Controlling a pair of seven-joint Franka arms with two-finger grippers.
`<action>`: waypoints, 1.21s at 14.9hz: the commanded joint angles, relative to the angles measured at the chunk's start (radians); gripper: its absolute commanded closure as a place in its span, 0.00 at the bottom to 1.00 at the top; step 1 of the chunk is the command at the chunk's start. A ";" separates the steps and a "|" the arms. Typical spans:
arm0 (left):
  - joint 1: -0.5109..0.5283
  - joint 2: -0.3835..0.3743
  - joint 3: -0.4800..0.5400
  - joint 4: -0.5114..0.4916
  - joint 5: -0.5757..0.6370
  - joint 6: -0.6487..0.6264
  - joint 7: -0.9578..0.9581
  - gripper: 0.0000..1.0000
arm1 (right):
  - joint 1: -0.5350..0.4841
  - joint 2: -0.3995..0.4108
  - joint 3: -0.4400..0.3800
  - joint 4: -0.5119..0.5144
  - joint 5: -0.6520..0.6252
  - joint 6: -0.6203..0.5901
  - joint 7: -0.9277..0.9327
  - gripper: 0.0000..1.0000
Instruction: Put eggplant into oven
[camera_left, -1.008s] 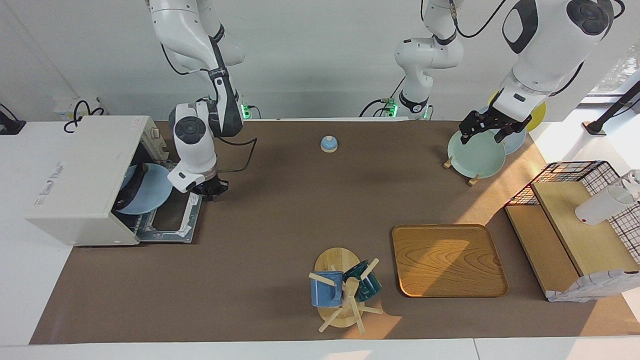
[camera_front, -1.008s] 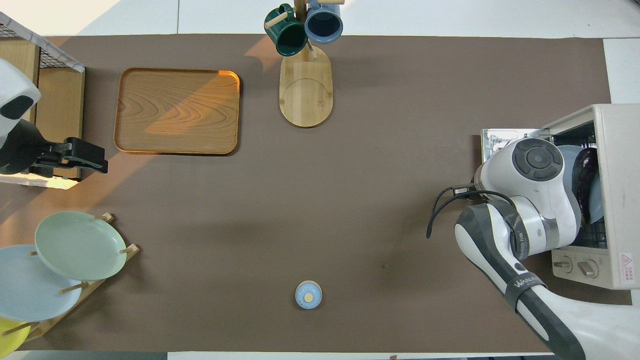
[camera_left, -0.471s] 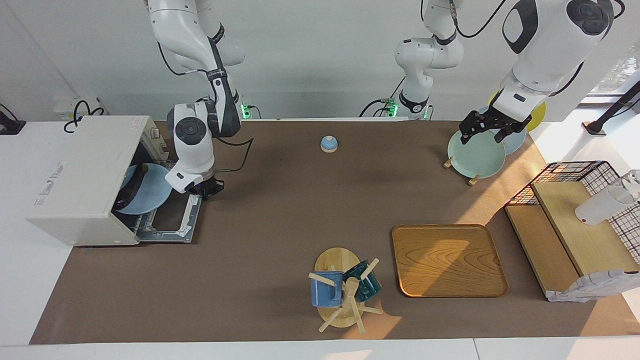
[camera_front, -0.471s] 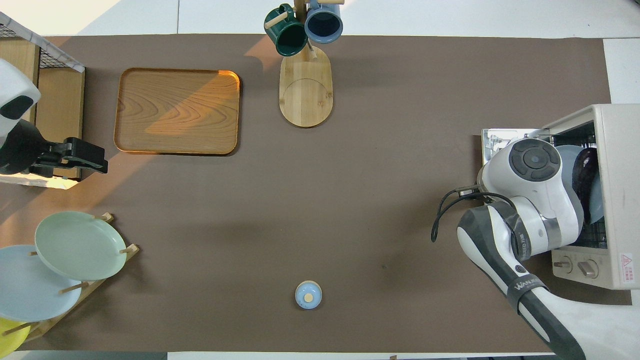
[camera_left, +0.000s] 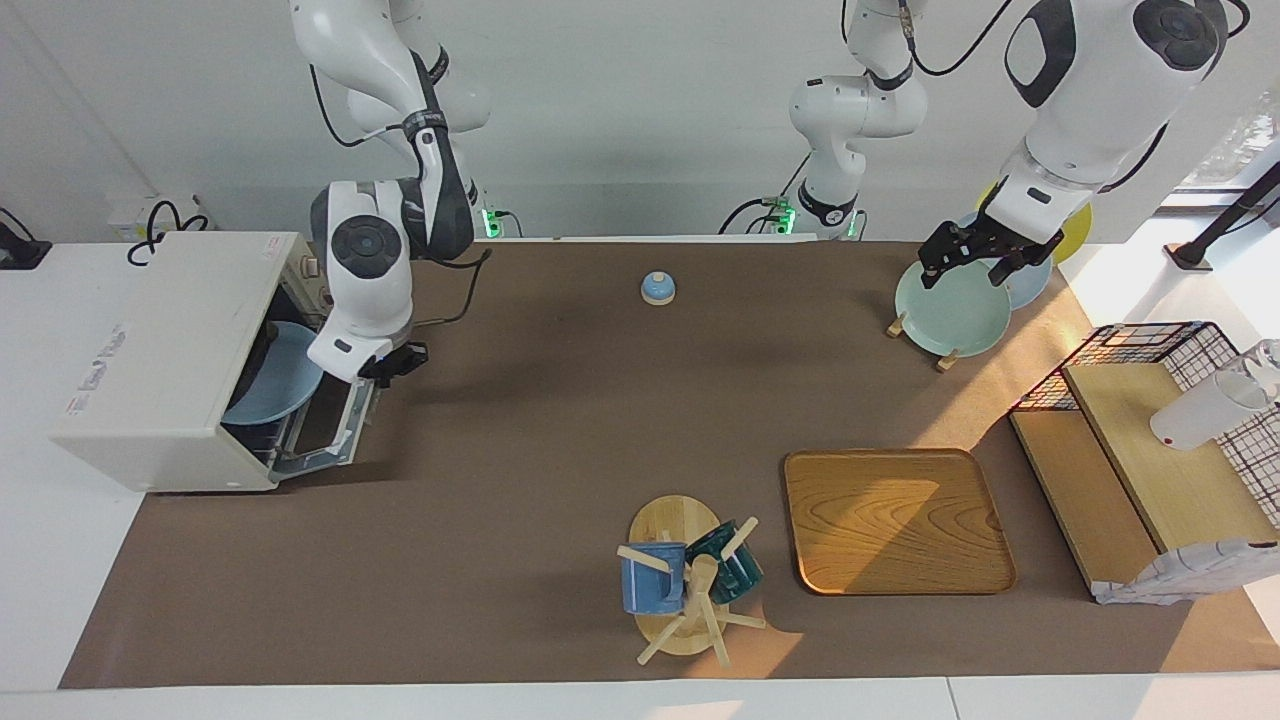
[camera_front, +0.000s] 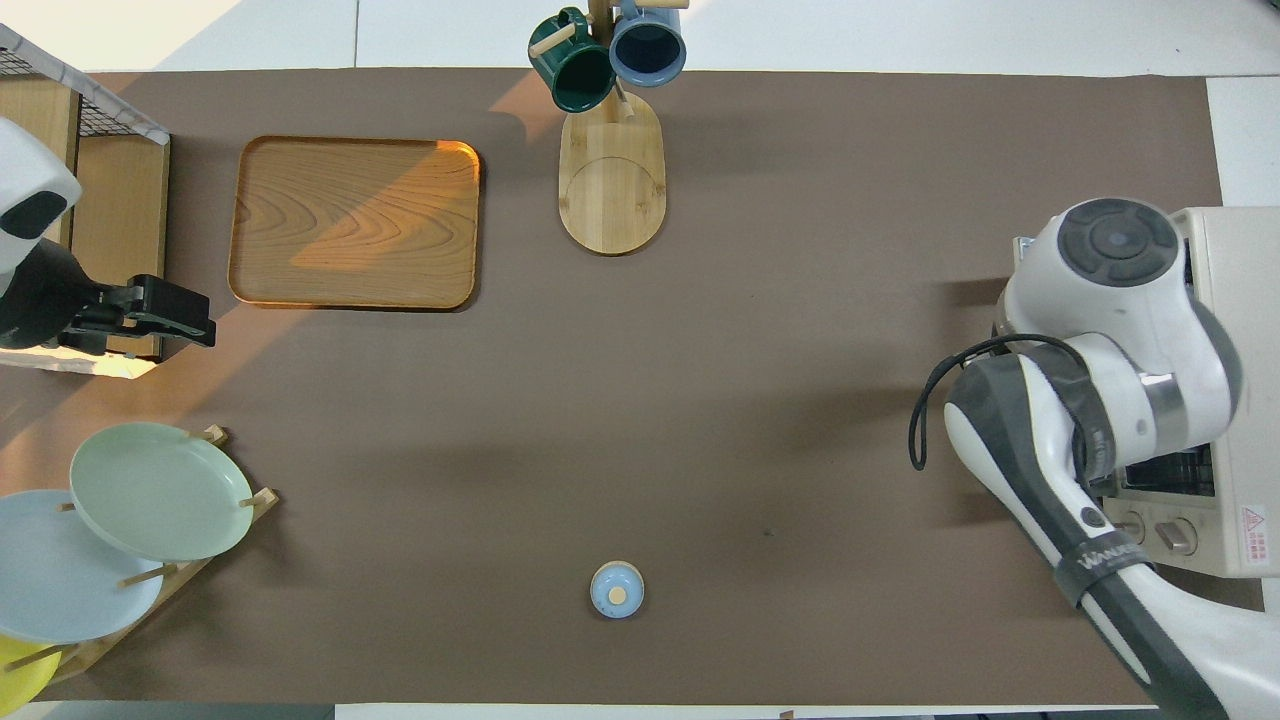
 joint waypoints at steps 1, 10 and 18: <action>0.011 -0.002 -0.008 0.000 0.020 -0.008 0.005 0.00 | -0.112 -0.011 -0.023 0.045 -0.064 0.004 -0.145 1.00; 0.011 -0.002 -0.008 0.000 0.020 -0.008 0.006 0.00 | -0.157 -0.092 -0.020 0.213 0.184 -0.269 -0.188 0.72; 0.011 -0.002 -0.008 0.000 0.020 -0.008 0.006 0.00 | -0.154 -0.083 0.014 0.351 0.272 -0.356 -0.147 0.00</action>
